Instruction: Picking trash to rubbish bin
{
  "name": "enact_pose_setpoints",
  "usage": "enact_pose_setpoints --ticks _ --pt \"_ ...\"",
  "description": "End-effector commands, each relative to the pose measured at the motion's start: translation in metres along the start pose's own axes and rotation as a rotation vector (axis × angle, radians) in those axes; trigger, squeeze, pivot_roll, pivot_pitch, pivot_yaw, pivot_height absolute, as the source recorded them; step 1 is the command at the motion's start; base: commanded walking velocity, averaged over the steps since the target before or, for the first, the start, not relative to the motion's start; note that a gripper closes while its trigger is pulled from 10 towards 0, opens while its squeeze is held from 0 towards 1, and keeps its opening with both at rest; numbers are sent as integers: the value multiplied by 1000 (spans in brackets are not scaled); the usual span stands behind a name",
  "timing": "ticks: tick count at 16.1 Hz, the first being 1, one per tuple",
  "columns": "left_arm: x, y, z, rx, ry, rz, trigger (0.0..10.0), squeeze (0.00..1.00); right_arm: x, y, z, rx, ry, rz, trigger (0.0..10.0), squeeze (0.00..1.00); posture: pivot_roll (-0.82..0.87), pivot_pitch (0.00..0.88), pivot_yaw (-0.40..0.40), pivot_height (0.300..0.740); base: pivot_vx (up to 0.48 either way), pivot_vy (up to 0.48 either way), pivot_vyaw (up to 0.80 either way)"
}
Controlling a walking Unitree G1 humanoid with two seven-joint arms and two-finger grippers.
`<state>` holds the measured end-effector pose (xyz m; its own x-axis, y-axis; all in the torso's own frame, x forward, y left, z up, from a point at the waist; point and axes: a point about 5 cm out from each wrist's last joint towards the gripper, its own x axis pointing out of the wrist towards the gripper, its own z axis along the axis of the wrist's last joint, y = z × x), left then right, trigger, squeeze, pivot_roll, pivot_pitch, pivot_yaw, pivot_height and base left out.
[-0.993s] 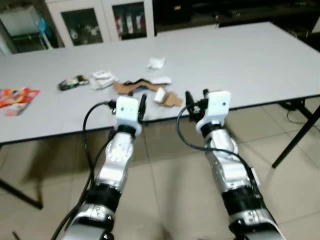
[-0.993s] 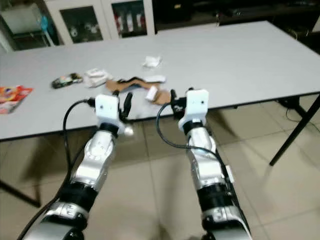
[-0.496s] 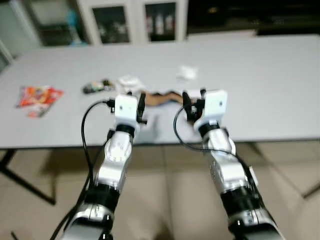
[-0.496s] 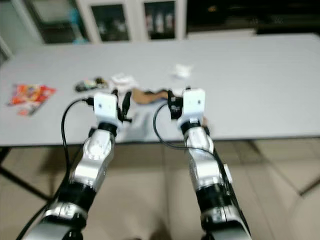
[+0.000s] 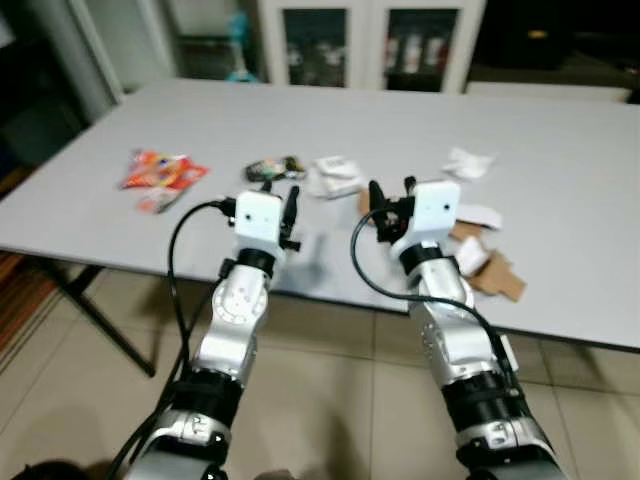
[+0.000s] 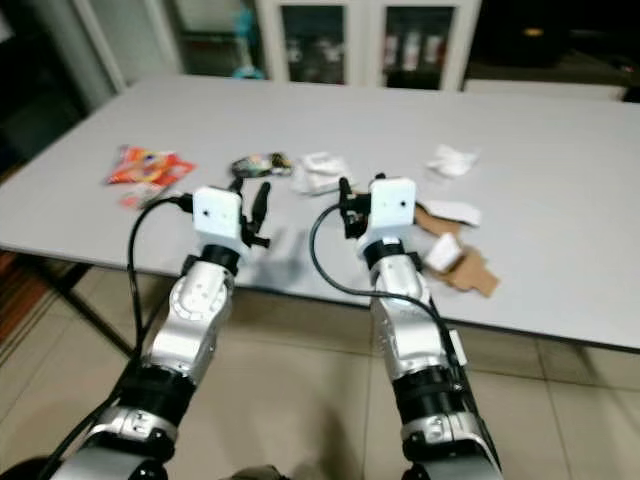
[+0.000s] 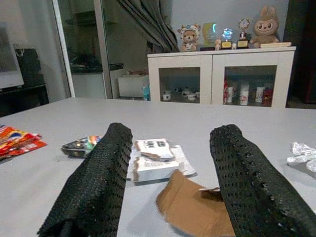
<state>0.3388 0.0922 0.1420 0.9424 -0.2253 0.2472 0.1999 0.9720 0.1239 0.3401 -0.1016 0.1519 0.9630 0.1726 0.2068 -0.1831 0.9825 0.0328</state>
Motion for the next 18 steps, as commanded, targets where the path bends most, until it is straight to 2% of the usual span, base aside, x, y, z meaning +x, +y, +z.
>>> enact_pose_setpoints --ticks 1,6,10,18 --pt "0 -6 0 -4 4 -35 10000 0 1 -2 1 9 -1 -7 10000 0 36 19 68 740 0 0 0" --pt "-1 -7 -3 -7 28 -57 10000 0 1 -3 1 14 7 -13 10000 0 34 17 69 740 0 0 0" --pt "-1 -2 -5 5 42 -31 10000 0 1 -1 -1 9 15 -1 10000 0 37 17 69 740 0 0 0" --pt "0 0 -6 16 49 -13 10000 0 0 0 -3 2 26 11 10000 0 36 4 70 740 0 -410 0"
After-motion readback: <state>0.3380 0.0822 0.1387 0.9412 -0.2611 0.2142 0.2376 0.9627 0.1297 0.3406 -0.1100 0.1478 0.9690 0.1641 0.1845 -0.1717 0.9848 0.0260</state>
